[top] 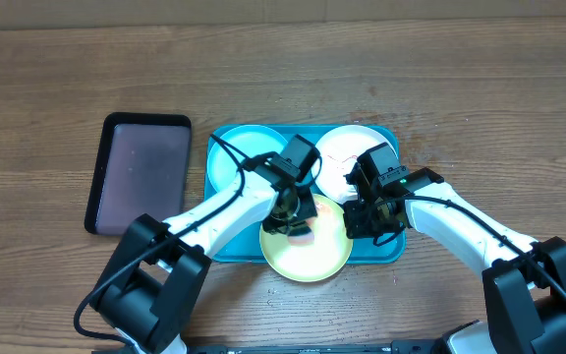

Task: Clean dirty plates on tray and stack at the side
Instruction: 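Scrub the yellow plate with the sponge while right gripper holds it, then return the sponge with the left gripper to the black tray, then lift the yellow plate with the right gripper and move it right off the tray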

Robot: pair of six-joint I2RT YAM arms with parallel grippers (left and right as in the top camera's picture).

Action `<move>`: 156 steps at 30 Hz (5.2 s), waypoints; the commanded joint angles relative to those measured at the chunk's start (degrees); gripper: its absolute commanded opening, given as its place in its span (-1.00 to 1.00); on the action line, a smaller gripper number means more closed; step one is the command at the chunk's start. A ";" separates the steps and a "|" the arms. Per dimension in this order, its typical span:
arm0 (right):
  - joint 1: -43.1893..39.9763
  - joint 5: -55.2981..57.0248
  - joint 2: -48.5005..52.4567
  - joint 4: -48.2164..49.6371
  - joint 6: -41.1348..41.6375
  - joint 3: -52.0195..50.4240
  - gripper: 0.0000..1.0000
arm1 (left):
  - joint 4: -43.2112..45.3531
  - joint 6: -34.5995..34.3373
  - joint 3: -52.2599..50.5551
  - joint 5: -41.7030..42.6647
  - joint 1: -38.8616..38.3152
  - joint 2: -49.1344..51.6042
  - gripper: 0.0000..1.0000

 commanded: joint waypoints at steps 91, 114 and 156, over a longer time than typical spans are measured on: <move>0.26 2.82 0.17 -3.21 0.48 1.09 -0.45 | -9.22 12.15 5.75 -21.55 -5.55 -11.21 -0.92; 0.28 -5.79 0.17 -1.22 -1.75 0.85 -0.92 | -10.56 29.00 5.75 -9.94 31.41 -15.72 -0.92; 23.02 59.32 -2.95 -10.88 3.85 24.13 -0.93 | -12.15 35.30 5.31 -14.01 39.12 -10.95 -0.92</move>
